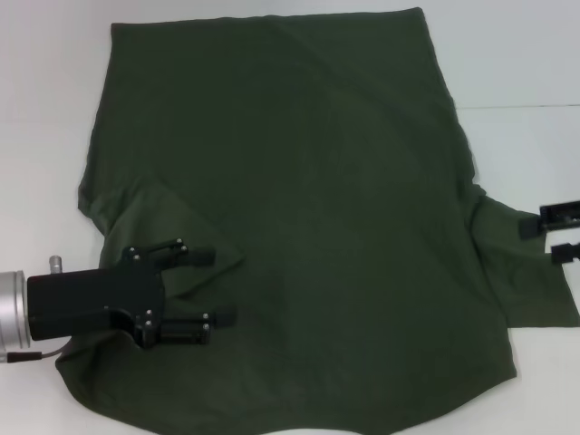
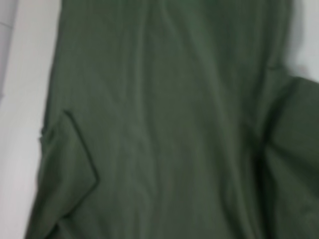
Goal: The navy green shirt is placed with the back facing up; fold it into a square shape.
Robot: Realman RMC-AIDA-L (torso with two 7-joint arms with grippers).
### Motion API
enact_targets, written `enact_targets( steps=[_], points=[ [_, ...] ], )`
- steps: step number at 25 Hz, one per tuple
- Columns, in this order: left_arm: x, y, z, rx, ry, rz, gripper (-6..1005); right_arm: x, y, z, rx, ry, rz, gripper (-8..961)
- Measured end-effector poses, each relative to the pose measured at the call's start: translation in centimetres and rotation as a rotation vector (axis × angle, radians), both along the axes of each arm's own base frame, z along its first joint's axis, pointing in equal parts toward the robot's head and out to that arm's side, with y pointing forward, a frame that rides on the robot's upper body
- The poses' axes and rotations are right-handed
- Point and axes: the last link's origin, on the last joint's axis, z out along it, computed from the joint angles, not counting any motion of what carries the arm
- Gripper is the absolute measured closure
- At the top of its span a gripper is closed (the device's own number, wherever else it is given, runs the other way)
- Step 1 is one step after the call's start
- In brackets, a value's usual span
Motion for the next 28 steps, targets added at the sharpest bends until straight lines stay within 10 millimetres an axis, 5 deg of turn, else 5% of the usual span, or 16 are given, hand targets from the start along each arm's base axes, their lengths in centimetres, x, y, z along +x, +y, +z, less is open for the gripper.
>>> enact_targets(
  steps=[13, 28],
  points=[
    [-0.1, 0.3, -0.3, 0.003, 0.026, 0.001, 115, 2.5, 0.5, 0.9, 0.052, -0.153, -0.056, 86],
    [0.2, 0.4, -0.4, -0.004, 0.017, -0.001, 115, 3.2, 1.0, -0.7, 0.055, -0.187, -0.010, 123]
  ],
)
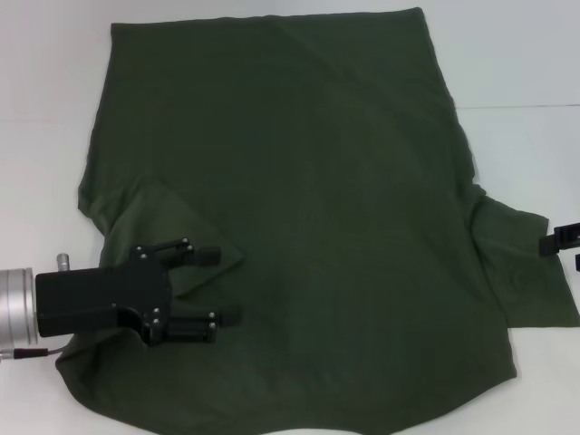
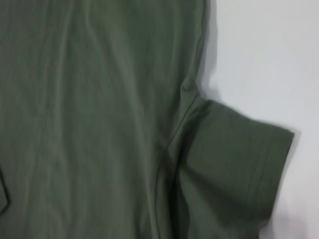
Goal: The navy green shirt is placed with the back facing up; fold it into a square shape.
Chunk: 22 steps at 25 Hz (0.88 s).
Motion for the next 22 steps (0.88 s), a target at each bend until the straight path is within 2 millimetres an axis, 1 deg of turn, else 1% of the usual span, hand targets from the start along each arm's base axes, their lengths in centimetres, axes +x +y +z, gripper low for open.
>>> enact_targets(
  steps=[11, 22],
  points=[
    [0.2, 0.3, 0.0, 0.004, 0.000, -0.003, 116, 0.4, 0.0, -1.0, 0.000, -0.005, 0.009, 124],
    [0.2, 0.3, 0.0, 0.005, -0.001, -0.003, 115, 0.3, 0.2, -2.2, -0.003, -0.008, 0.028, 123]
  ],
)
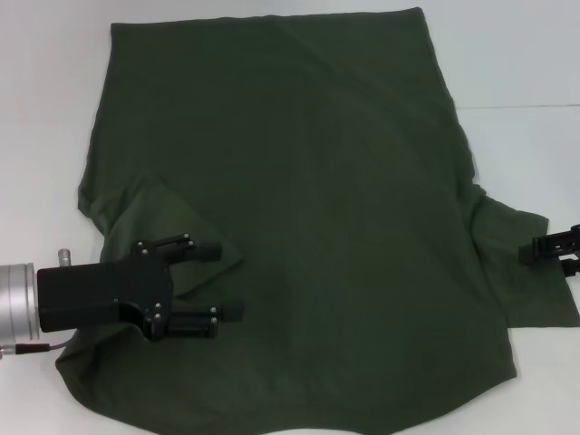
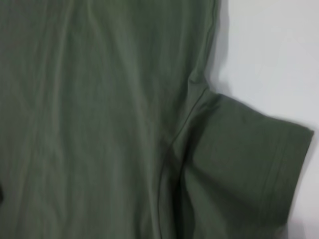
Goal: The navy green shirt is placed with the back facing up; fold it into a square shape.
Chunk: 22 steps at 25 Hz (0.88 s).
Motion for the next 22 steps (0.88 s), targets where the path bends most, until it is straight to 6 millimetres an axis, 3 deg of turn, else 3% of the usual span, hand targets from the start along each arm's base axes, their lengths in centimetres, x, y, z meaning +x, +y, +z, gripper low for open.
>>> enact_targets(
  steps=[22],
  points=[
    [0.0, 0.0, 0.0, -0.002, 0.005, -0.005, 116, -0.3, 0.4, -1.2, 0.000, -0.017, 0.031, 136]
  ],
)
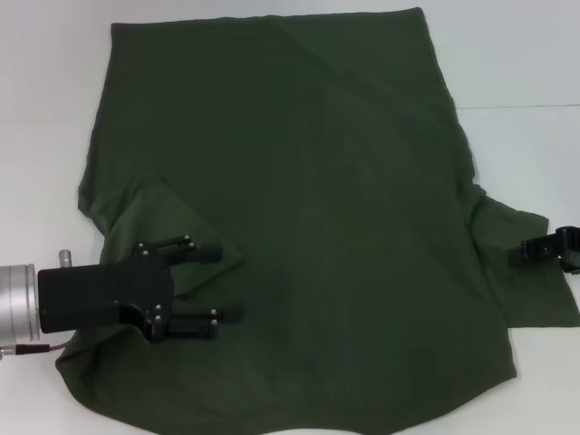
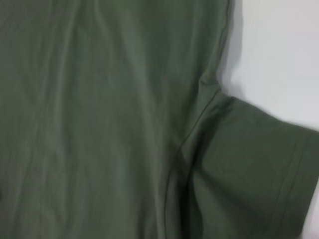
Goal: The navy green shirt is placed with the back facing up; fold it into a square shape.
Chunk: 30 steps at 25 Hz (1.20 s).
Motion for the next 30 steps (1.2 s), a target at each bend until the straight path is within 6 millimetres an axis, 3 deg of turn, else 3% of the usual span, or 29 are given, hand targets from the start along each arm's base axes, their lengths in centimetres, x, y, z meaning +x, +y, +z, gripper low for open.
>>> enact_targets(
  steps=[4, 15, 30],
  points=[
    [0.04, 0.01, 0.02, 0.001, -0.002, -0.001, 116, 0.04, 0.02, -0.06, -0.002, -0.007, 0.002, 143],
    [0.11, 0.10, 0.06, 0.003, -0.004, -0.002, 115, -0.15, 0.35, -0.01, 0.005, -0.014, 0.008, 617],
    [0.11, 0.12, 0.08, 0.005, -0.006, 0.000, 116, -0.65, 0.90, -0.32, -0.017, -0.054, 0.040, 841]
  ],
)
